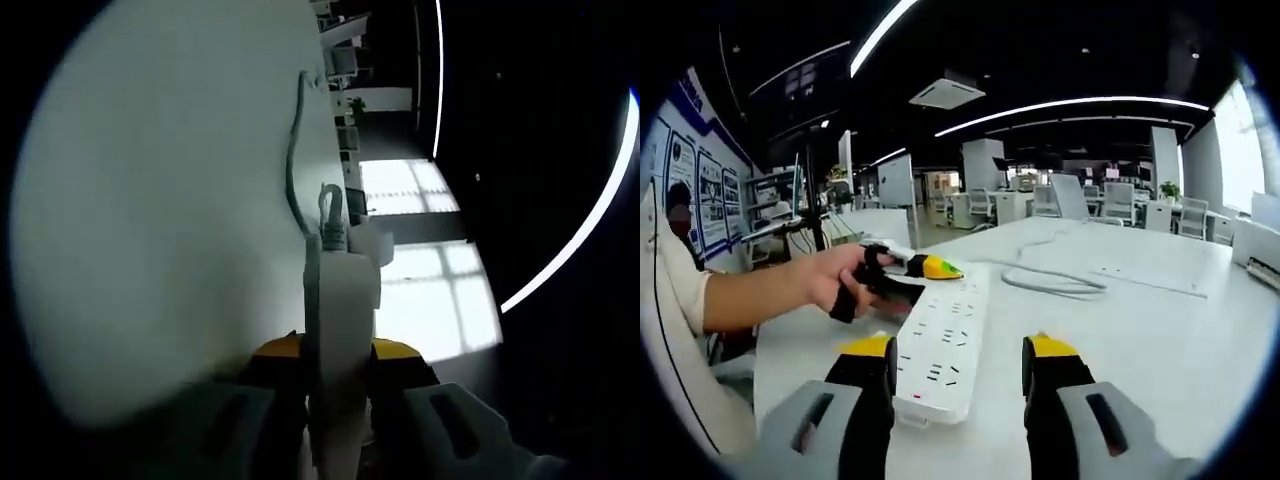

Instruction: Pick up the power strip scattered on the table, fix it on the side mounting bracket of the table, and press the switch

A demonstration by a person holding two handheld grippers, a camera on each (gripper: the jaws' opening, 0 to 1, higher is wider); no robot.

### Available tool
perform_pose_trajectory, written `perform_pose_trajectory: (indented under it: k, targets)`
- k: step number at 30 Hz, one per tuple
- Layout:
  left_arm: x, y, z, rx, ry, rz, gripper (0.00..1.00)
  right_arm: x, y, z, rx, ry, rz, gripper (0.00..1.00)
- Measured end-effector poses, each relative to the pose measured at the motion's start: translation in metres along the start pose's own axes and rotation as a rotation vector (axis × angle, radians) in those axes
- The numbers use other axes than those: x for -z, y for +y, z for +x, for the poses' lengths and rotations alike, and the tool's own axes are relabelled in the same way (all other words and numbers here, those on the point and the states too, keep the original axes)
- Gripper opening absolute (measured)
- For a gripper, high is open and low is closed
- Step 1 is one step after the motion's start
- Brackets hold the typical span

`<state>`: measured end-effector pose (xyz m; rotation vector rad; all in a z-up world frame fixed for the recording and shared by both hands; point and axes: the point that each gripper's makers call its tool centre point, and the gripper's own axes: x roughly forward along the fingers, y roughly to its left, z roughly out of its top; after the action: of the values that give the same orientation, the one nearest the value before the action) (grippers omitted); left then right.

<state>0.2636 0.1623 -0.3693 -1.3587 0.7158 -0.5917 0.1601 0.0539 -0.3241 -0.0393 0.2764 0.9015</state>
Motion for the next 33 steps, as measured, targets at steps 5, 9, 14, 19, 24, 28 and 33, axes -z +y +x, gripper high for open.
perform_pose_trajectory:
  k: [5,9,14,19,24,28,33]
  targets:
    - [-0.005,-0.006,-0.005,0.007,0.037,0.023,0.26,-0.008,0.001,-0.005,-0.013,-0.022,-0.001,0.46]
    - [-0.013,-0.011,-0.010,0.010,0.051,0.039,0.26,-0.008,-0.003,-0.007,-0.008,-0.014,-0.007,0.46]
    - [-0.020,-0.016,-0.018,0.016,0.070,0.053,0.26,-0.009,-0.002,-0.009,-0.008,-0.010,-0.015,0.46]
    - [-0.025,-0.021,-0.029,0.027,0.099,0.067,0.26,-0.011,0.001,-0.009,-0.015,-0.008,-0.021,0.45]
    - [-0.029,-0.025,-0.038,0.044,0.122,0.067,0.26,-0.013,0.003,-0.008,-0.020,-0.008,-0.025,0.45]
    - [-0.035,-0.029,-0.045,0.060,0.139,0.067,0.26,-0.015,0.004,-0.009,-0.022,-0.005,-0.030,0.45]
    - [-0.050,-0.037,-0.060,0.083,0.169,0.081,0.26,-0.019,0.003,-0.011,-0.018,-0.011,-0.032,0.44]
